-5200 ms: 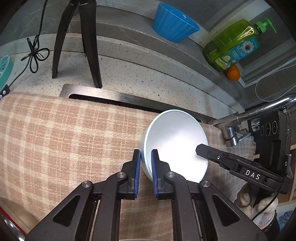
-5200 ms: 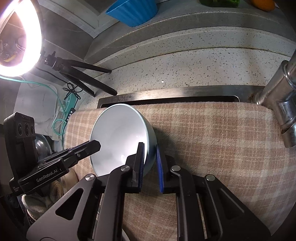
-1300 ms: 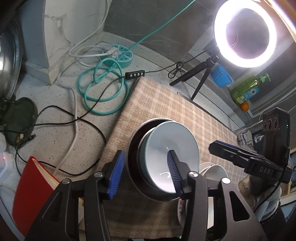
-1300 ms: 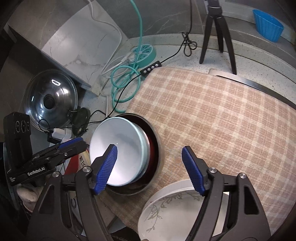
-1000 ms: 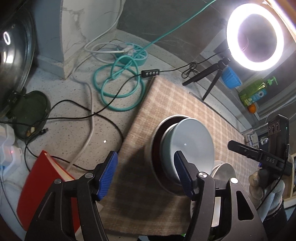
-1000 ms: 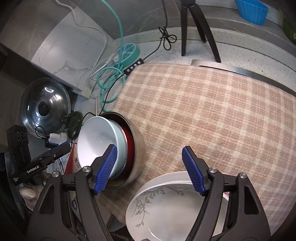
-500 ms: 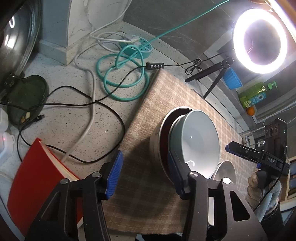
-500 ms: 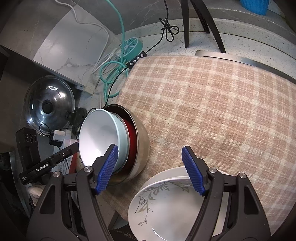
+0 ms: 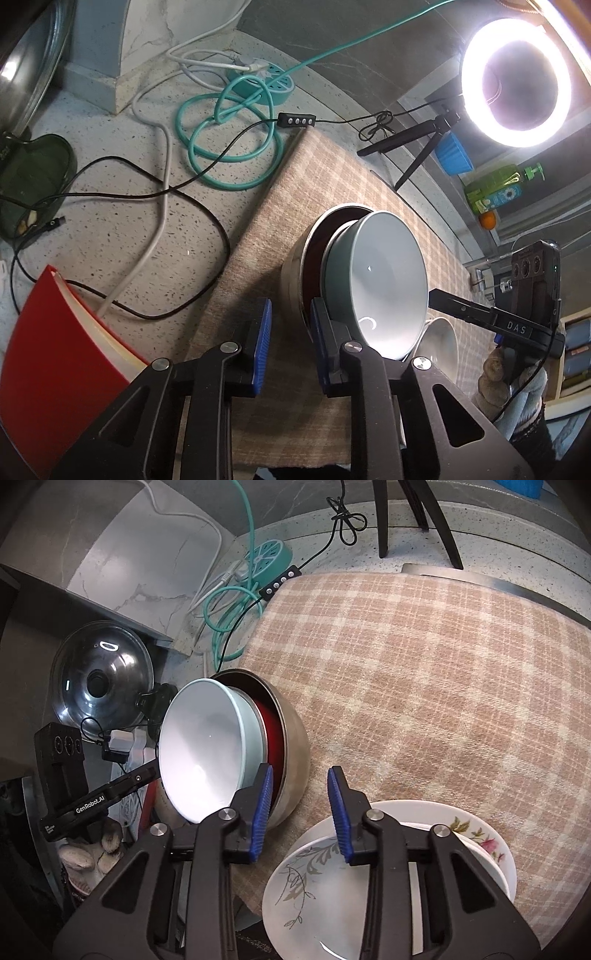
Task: Organize plates and bowls
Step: 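Close the left gripper on the rim of the nested bowl stack, then lift the bowl stack and carry it over the floral plate stack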
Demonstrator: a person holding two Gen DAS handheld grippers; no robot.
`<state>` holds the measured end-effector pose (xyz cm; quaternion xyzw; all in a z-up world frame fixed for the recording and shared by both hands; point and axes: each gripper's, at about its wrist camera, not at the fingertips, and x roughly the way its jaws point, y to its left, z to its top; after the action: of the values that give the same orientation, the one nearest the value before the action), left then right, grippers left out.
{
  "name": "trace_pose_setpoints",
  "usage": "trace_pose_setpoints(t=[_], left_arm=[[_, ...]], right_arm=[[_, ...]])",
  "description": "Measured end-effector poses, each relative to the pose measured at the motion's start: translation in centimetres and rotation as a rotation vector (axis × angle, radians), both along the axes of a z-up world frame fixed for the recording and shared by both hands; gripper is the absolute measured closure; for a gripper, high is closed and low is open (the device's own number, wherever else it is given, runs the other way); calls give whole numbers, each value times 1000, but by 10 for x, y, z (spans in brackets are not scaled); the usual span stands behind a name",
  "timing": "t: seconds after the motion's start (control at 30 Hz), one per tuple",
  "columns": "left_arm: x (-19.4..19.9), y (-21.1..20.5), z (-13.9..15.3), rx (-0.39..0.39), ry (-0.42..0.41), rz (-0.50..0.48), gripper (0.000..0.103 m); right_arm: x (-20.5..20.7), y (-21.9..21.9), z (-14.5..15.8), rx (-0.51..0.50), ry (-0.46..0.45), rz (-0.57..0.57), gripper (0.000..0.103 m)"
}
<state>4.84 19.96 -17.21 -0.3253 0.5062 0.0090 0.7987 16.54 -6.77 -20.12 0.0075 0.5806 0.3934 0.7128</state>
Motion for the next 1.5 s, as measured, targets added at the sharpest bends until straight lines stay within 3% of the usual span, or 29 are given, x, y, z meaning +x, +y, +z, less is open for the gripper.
trace_pose_setpoints(t=[0.57, 1.5], left_arm=[[14, -3, -11, -3, 17, -22, 91], [20, -16, 1, 45, 8, -51, 95]], right_arm=[[-1, 14, -10, -16, 17, 10, 90], [-4, 4, 6, -2, 3, -9, 91]])
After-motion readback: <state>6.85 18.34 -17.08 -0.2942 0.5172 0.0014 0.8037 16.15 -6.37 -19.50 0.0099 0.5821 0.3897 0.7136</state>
